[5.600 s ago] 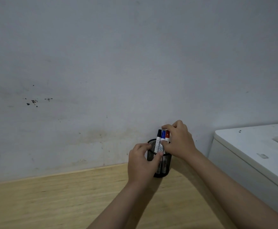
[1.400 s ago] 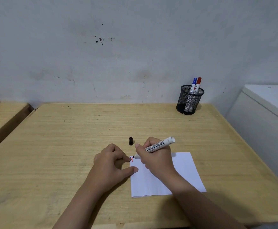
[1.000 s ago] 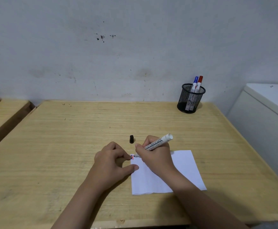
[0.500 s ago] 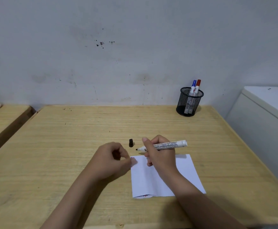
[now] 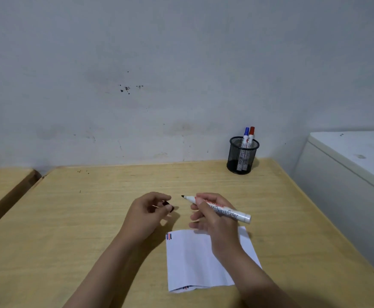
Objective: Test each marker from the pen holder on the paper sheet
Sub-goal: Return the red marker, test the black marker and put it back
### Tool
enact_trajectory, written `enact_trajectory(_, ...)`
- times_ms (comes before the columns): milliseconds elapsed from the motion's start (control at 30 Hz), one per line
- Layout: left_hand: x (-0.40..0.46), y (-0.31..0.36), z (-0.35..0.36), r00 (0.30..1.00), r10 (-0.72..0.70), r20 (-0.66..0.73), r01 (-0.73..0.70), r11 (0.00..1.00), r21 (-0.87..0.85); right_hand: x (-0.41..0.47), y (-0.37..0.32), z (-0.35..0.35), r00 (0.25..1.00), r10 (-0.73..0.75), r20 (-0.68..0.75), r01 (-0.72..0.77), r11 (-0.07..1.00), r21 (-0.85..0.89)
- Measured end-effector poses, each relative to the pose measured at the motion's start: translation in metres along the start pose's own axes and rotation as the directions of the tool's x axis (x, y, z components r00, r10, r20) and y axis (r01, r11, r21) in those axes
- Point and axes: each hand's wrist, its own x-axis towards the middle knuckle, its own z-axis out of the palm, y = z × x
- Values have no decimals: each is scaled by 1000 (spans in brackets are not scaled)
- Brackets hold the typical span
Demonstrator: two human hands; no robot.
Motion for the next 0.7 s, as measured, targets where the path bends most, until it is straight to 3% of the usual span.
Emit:
enact_trajectory(67, -7, 12, -4, 995, -90, 53, 103, 929, -355, -5, -11, -4, 997, -69, 31, 70, 997, -24)
enact_trajectory(167, -18, 30, -4, 966, -149, 210, 246, 774, -584, -16, -24, -8, 987, -135, 92, 141, 988, -57)
enact_trajectory(400, -32, 52, 7, 934, -125, 334, 332, 648, -685, -33, -41, -12, 961, -222, 166, 237, 968, -79)
enact_trajectory(700, -42, 57, -3, 939, 20, 343, 183, 816, -549, -35, -62, -18, 931, -196, 309, 277, 929, -245)
